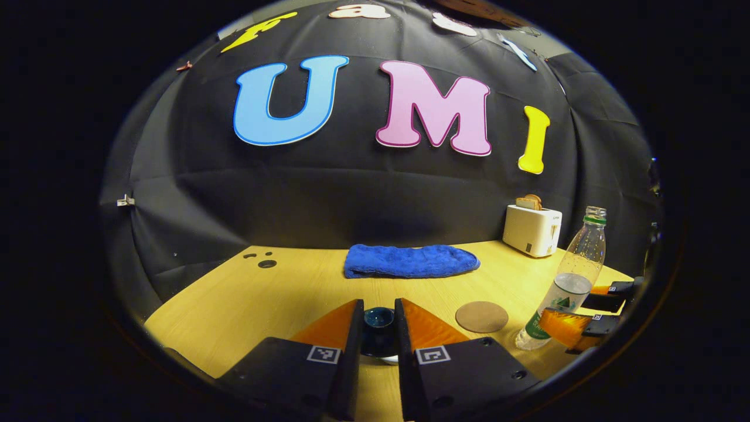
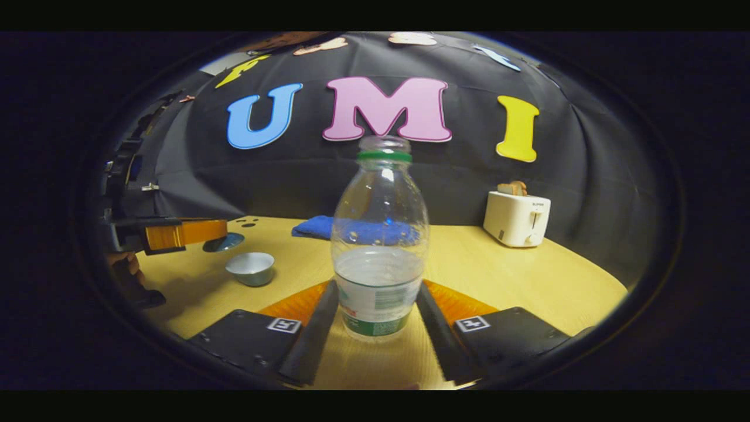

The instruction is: Open the teacup lid with one hand, grasp the water bottle and pour water into the teacup with the other hand; after pouring, place the water bottle on the coaster and then close the teacup lid.

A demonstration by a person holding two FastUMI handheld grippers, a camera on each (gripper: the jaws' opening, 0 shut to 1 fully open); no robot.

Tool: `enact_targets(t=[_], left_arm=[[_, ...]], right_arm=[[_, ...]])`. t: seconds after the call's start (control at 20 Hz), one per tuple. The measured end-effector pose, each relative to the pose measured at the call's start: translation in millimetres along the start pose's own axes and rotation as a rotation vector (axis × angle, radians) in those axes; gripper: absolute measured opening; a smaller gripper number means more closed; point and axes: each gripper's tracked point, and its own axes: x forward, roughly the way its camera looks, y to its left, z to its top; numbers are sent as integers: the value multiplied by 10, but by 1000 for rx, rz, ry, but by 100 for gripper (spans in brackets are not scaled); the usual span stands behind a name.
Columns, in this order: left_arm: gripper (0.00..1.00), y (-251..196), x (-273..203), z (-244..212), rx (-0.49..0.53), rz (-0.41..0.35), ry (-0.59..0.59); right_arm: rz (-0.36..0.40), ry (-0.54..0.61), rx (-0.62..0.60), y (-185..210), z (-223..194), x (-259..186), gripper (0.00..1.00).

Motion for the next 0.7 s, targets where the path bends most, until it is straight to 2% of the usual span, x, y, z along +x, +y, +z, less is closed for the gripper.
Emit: enact_targets(t=[0.05, 0.1, 0.15, 0.25, 0.3, 0.35, 0.45, 0.65, 0.7], left_arm=[[32, 28, -8, 21, 5, 3, -5], [36, 55, -11, 27, 10, 8, -11], [32, 93, -24, 54, 14, 15, -16], [33, 163, -50, 93, 7, 26, -21], [36, 197, -68, 94, -5, 29, -21], [32, 234, -80, 114, -15, 33, -22], [32, 335, -109, 144, -11, 51, -28], [32, 520, -168, 176, 4, 77, -43], [36, 565, -181, 157, 4, 85, -44]], right_arm=[[-2, 18, 7, -10, -3, 45, 78], [1, 32, 4, -4, 23, 47, 78], [0, 34, -12, -8, 68, 59, 77], [1, 11, -95, 16, 205, 89, 77], [6, -5, -138, 30, 290, 119, 77], [12, -19, -174, 61, 376, 121, 75], [6, -28, -255, 52, 501, 187, 75], [-51, -23, -535, -61, 635, 376, 75], [-71, -28, -625, -83, 668, 426, 75]])
